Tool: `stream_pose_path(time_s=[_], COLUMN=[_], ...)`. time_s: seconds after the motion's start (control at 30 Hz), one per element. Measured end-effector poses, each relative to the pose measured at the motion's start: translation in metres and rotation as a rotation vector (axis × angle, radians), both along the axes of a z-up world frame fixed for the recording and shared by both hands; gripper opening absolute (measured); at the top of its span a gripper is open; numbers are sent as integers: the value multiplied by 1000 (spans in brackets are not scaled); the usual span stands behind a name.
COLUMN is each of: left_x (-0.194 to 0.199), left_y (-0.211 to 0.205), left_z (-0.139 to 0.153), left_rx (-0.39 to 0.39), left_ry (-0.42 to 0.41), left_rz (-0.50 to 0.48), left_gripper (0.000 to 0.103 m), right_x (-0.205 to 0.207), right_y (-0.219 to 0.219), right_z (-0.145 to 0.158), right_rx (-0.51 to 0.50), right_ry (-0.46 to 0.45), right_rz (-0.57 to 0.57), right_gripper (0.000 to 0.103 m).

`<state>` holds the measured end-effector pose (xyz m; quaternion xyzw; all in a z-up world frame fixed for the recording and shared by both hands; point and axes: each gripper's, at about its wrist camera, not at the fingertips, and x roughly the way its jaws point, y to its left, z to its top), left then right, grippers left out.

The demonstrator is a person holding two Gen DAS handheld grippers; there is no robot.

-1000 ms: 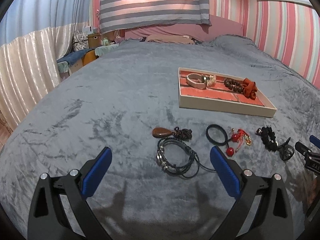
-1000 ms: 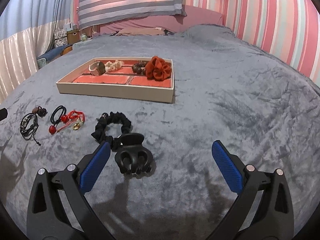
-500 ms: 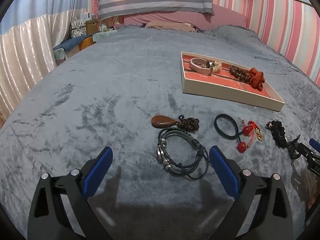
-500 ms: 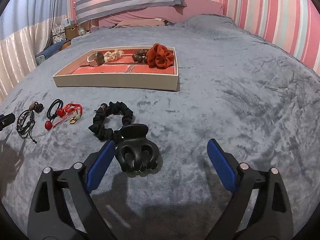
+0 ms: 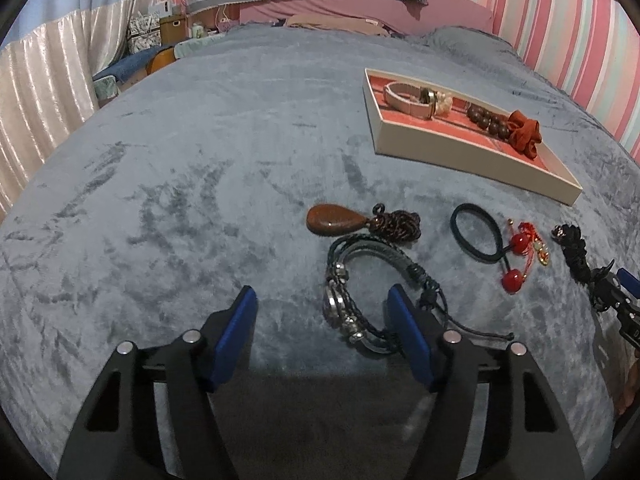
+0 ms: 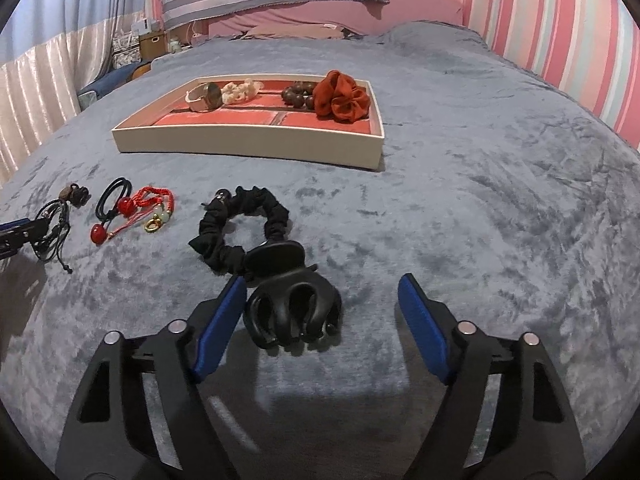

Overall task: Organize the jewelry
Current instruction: 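Grasp the black braided bracelet with the left gripper while the right gripper grasps the black claw clip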

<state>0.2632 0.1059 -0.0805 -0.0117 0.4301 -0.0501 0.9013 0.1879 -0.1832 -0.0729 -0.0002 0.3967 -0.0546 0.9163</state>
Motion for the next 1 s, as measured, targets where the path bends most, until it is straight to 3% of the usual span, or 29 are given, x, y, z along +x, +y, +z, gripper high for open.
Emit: stream_pose_path(time_s=[0.1, 0.33, 0.47, 0.7, 1.0], left_x=[1, 8, 10, 7, 0], left_y=[-1, -3, -2, -3, -2], left_z=[-1, -3, -3, -3, 3], left_rx=[8, 15, 10, 23, 25], left_ry=[0, 4, 3, -7, -42], left_rz=[-8, -19, -18, -26, -19], left_gripper=[66, 52, 45, 17, 16], right_x=[2, 6, 6, 2, -1], right_y=[2, 7, 5, 0, -5], right_z=[-1, -6, -6, -2, 4], right_rx=[13, 32, 48, 63, 81], right_ry=[10, 38, 34, 11, -13], right_rz=[13, 39, 33, 19, 6], right_gripper=[66, 45, 45, 44, 44])
